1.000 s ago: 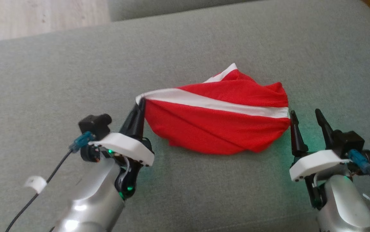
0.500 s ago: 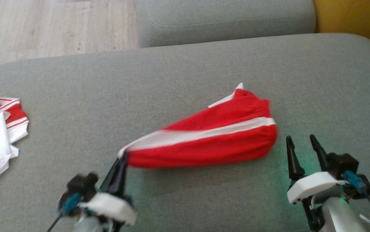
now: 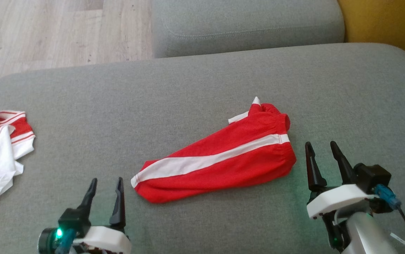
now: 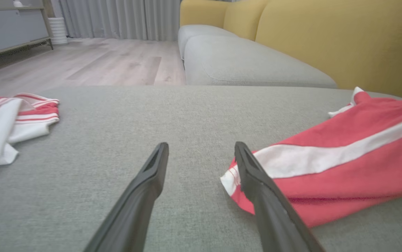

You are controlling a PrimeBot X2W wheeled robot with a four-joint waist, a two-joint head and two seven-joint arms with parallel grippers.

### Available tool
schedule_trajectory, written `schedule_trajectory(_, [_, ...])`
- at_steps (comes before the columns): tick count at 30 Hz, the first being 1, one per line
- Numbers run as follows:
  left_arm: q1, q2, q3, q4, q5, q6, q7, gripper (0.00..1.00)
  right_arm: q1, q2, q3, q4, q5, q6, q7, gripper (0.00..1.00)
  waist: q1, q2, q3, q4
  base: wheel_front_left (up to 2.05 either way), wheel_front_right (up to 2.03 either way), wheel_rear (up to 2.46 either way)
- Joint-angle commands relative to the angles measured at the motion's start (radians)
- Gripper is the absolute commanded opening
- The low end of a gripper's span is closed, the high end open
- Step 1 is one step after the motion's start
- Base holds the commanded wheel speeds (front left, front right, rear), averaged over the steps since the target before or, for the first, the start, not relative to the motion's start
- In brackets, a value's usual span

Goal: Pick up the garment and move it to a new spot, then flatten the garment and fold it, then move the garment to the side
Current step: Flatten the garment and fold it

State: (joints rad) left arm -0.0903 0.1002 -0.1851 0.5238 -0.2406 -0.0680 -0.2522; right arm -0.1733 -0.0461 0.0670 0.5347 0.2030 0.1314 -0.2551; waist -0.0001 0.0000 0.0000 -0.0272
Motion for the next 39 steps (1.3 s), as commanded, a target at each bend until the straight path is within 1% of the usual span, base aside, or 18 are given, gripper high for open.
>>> schedule_trajectory(1, [-0.016,0.000,0.058,-0.054,0.023,0.013,-0.009,1.00,-0.020,-0.004,0.029,-0.041,0.009,-0.001,-0.007,1.00,0.0001,0.0000,-0.005,0.003,0.00,0.00,0.00])
schedule_trajectory(5, [0.026,-0.024,0.112,-0.102,0.061,0.033,-0.009,1.00,-0.016,-0.004,0.027,-0.048,0.012,-0.001,-0.007,1.00,0.0001,0.0000,-0.014,0.006,0.00,0.00,0.00])
schedule_trajectory(10, [0.059,-0.041,0.141,-0.108,0.081,0.027,-0.009,1.00,-0.004,-0.004,0.041,-0.022,0.007,-0.001,-0.007,1.00,0.0001,0.0000,-0.016,0.008,0.00,0.00,0.00])
schedule_trajectory(15, [0.055,-0.048,0.143,-0.106,0.090,0.015,-0.009,1.00,-0.014,-0.004,0.067,0.000,0.026,-0.001,-0.007,1.00,0.0001,0.0000,-0.007,0.018,0.00,0.00,0.00])
schedule_trajectory(19, [0.046,-0.049,0.128,-0.096,0.084,0.008,-0.009,1.00,-0.048,-0.004,0.119,0.042,0.105,-0.001,-0.007,1.00,0.0001,0.0000,0.006,0.038,0.00,0.00,0.00])
schedule_trajectory(20, [0.045,-0.050,0.116,-0.091,0.073,0.007,-0.009,1.00,-0.072,-0.004,0.143,0.081,0.168,-0.001,-0.007,1.00,0.0001,0.0000,0.013,0.051,0.00,0.00,0.00])
schedule_trajectory(24, [0.044,-0.050,0.097,-0.084,0.063,0.007,-0.010,1.00,-0.137,-0.004,0.170,0.165,0.261,-0.001,-0.007,1.00,0.0001,0.0000,0.030,0.078,0.00,0.00,0.00])
schedule_trajectory(31, [0.045,-0.050,0.094,-0.077,0.056,0.007,-0.010,1.00,-0.214,-0.004,0.222,0.264,0.321,-0.001,-0.007,1.00,0.0001,0.0000,0.040,0.103,0.00,0.00,0.00])
schedule_trajectory(35, [0.047,-0.050,0.094,-0.075,0.053,0.008,-0.010,1.00,-0.231,-0.004,0.232,0.280,0.341,-0.001,-0.007,1.00,0.0001,0.0000,0.038,0.105,0.00,0.00,0.00])
schedule_trajectory(39, [0.049,-0.050,0.088,-0.074,0.045,0.007,-0.010,1.00,-0.241,-0.004,0.233,0.286,0.387,-0.001,-0.007,1.00,0.0001,0.0000,0.030,0.101,0.00,0.00,0.00])
